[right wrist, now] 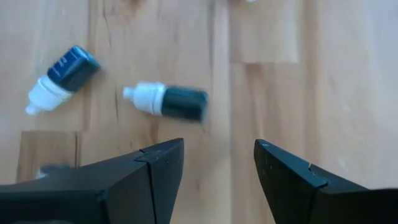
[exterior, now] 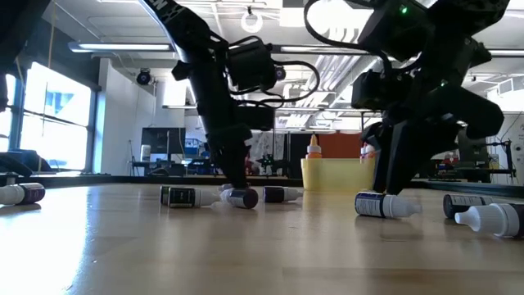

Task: Pick & Place food coloring
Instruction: Put the small green food coloring bottle into the yellow bin

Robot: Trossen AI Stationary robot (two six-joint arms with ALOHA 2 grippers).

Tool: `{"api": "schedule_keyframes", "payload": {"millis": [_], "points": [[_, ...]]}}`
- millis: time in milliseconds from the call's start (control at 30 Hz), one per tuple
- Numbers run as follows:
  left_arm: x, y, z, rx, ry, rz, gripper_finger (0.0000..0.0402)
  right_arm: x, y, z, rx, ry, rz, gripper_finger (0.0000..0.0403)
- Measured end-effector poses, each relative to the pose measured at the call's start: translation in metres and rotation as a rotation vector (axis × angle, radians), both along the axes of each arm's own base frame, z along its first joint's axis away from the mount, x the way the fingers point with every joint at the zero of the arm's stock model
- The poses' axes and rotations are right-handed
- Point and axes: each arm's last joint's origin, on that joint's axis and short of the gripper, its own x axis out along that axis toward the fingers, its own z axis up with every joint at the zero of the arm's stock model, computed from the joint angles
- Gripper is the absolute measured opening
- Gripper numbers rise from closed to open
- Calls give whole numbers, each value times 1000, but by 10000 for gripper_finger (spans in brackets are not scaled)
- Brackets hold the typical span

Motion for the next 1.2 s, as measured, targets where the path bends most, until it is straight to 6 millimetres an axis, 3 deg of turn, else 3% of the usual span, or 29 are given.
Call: {"api": "schedule_keyframes", "payload": {"millis": [200,367,600,700,1033,1200], "points": [[16,4,20,50,-74,18,75,-19,-4,27,5,5,-56,190],[41,10,64,215,-214,-22,83,-39,-8,59,32,-70,-122,190],[70,21,120,393,-607,-69,84,-60,-16,90,-64,-217,-197,190],[81,32,118,414,-729,-79,84,-67,-19,97,-115,-258,-230,190],[100,99,57,349,-799,142,85,-77,-23,102,-161,-255,-303,190],[103,129,62,216,-835,183,89,-78,-23,101,-166,-249,-302,190]]}}
